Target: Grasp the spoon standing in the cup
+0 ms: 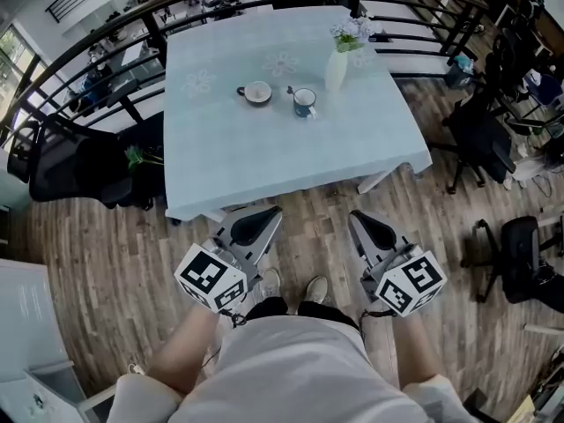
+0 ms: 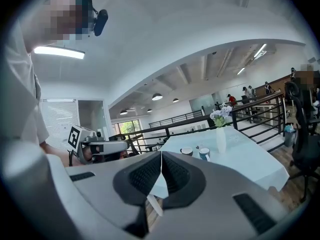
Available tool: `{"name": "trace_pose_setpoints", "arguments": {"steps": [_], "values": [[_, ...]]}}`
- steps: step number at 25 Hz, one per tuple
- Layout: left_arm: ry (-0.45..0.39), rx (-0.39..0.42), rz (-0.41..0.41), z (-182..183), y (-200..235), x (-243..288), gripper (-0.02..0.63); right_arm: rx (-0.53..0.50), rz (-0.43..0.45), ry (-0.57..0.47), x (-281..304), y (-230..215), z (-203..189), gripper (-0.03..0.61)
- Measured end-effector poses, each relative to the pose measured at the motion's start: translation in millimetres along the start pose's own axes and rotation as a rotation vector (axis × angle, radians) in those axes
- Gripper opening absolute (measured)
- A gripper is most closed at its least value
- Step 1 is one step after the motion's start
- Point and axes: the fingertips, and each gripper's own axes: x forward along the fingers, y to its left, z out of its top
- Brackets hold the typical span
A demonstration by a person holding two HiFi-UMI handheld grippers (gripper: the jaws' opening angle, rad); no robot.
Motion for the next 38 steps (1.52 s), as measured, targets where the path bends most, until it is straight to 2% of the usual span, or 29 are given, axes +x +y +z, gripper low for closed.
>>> {"name": "trace_pose_setpoints", "arguments": {"steps": [12, 21, 31, 38], "values": [[-0.008, 0.006, 0.048, -5, -31, 29, 0.018, 0.018, 0.017, -0.001, -35, -39, -7, 0.021], [-0.009, 0.012, 0.076, -7, -42, 46, 0.018, -0.008, 0.042, 0.003, -45, -60, -4, 0.021], [-0.017, 0.005, 0.099, -7, -23, 61, 0.018, -0.01, 0.062, 0.001, -28, -77, 0, 0.021], [-0.021, -0.001, 0.1, -9, 10, 74, 0.018, -0.015, 0.065, 0.012, 5, -90, 3, 0.021]]}}
